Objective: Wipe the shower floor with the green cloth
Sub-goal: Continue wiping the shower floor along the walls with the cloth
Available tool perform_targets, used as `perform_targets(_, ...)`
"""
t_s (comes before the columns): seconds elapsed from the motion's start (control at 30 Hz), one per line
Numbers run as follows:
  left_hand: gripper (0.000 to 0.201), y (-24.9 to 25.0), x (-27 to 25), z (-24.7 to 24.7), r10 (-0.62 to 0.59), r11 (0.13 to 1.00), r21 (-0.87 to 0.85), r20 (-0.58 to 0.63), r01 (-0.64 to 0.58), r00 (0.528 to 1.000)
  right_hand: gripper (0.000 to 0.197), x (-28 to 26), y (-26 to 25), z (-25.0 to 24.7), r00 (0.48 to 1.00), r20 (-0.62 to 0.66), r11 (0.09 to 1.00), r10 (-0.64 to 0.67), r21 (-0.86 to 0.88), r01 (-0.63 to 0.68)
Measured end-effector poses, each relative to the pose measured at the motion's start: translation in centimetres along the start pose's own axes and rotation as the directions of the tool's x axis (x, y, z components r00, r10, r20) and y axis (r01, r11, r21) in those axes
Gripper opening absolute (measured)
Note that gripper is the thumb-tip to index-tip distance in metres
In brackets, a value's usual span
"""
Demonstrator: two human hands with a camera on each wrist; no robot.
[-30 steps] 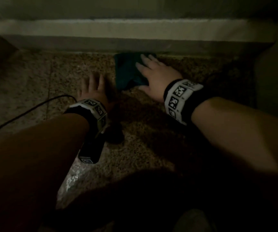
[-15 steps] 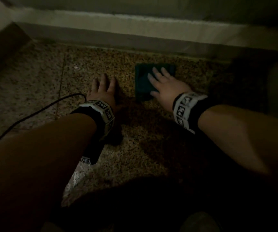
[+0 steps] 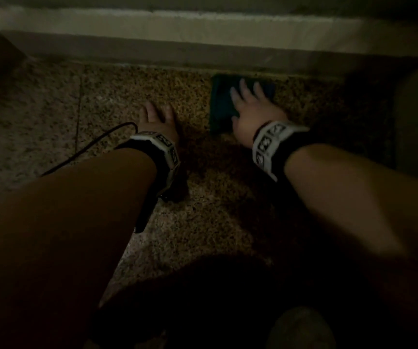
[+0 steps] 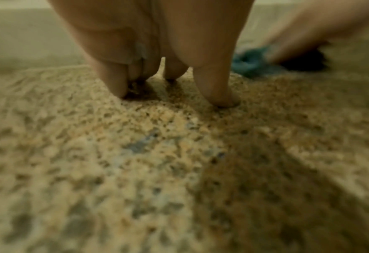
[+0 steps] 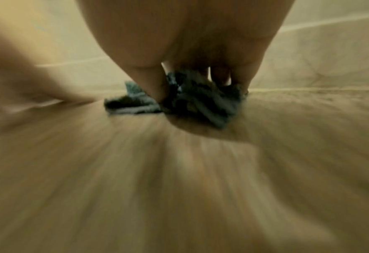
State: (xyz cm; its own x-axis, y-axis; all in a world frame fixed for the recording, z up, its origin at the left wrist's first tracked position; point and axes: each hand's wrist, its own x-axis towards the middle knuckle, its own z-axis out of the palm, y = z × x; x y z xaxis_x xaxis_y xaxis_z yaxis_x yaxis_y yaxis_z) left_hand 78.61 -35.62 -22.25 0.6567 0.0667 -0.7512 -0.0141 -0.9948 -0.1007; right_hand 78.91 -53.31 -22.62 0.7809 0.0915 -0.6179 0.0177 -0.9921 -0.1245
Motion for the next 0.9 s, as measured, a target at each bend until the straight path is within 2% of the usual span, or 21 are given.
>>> perform_targets(0.1,0.087,0.2,0.1,0.0,-0.008,1.0,0.022,-0.003,0.008,1.0,0.062,1.7,-0.2,-1.6,0.997,0.048,0.998,0.052,0.02,-0.053)
perform_targets(0.2,0.089,0.1,0.3,0.0,-0.016,0.999,0.038,0.019,0.015,1.0,0.06,1.7,0.0,-1.5,0.999,0.026,1.0,0.027,0.009,-0.027)
perform_targets(0.4,0.092,0.4,0.0,-0.4,-0.01,0.995,0.103,0.019,0.009,1.0,0.063,-2.4,1.6,0.1,0.992,0.121,0.993,-0.028,-0.112,0.041)
perform_targets(0.47,0.098,-0.1,0.6,-0.3,0.025,0.991,0.135,-0.004,-0.024,1.0,0.06,-4.7,2.4,1.7,0.99,0.137,0.983,-0.04,-0.173,0.063)
perform_targets(0.53,0.095,-0.3,0.7,-0.2,0.086,0.989,0.126,-0.024,-0.082,0.996,0.063,-6.5,3.0,3.0,0.984,0.178,0.981,-0.021,-0.185,0.054)
perform_targets(0.63,0.095,0.7,0.3,-0.8,0.202,0.968,0.156,-0.03,-0.195,0.979,0.074,-6.9,2.9,3.5,0.989,0.147,0.994,0.002,-0.111,0.014)
perform_targets(0.7,0.095,2.1,0.1,-1.0,0.248,0.961,0.127,0.001,-0.246,0.969,0.074,-6.4,2.4,3.7,0.994,0.112,0.999,0.022,-0.036,-0.018)
perform_targets(0.8,0.102,3.6,0.1,-0.8,0.189,0.969,0.149,0.074,-0.198,0.979,0.069,-4.8,2.3,3.5,0.997,0.076,0.999,0.034,-0.012,-0.033)
perform_targets(0.9,0.108,4.5,-0.5,-0.9,0.147,0.962,0.221,0.079,-0.161,0.986,0.067,-2.2,3.0,1.6,0.996,0.064,0.998,0.069,0.008,-0.07)
